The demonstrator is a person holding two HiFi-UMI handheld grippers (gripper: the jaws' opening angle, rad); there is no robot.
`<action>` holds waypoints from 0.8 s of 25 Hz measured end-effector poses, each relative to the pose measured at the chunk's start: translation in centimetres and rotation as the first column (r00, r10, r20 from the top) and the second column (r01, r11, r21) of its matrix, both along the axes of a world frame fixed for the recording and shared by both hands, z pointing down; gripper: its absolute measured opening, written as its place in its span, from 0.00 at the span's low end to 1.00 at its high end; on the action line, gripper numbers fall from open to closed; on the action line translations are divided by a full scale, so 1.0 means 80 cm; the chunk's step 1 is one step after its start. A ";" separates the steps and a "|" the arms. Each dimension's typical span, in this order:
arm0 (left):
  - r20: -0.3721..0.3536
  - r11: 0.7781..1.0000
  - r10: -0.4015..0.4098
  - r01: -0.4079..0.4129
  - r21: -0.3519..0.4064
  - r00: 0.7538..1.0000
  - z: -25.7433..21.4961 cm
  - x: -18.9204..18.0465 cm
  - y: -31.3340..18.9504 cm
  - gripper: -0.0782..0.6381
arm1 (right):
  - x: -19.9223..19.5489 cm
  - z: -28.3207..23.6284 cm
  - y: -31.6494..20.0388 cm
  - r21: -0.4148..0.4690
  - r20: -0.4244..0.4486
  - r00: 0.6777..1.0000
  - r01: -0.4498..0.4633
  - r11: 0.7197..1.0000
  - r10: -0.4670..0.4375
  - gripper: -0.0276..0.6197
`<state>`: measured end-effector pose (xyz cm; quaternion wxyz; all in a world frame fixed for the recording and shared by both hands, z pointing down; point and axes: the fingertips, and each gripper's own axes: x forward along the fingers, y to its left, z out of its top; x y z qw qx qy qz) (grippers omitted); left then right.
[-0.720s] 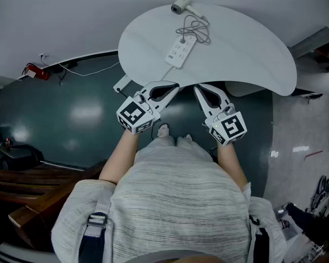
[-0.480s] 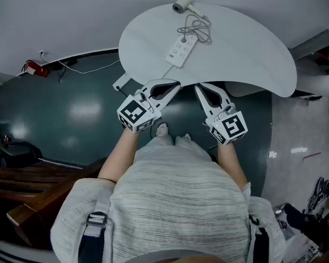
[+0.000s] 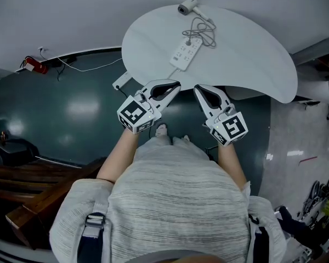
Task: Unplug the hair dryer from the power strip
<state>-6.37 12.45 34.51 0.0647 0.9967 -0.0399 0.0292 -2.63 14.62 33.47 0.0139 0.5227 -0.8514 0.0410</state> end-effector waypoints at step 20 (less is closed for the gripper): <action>0.098 0.998 -0.014 0.019 -0.052 0.995 0.057 0.046 -0.105 0.28 | 0.047 0.053 -0.133 -0.194 -0.106 0.990 0.076 0.978 -0.098 0.09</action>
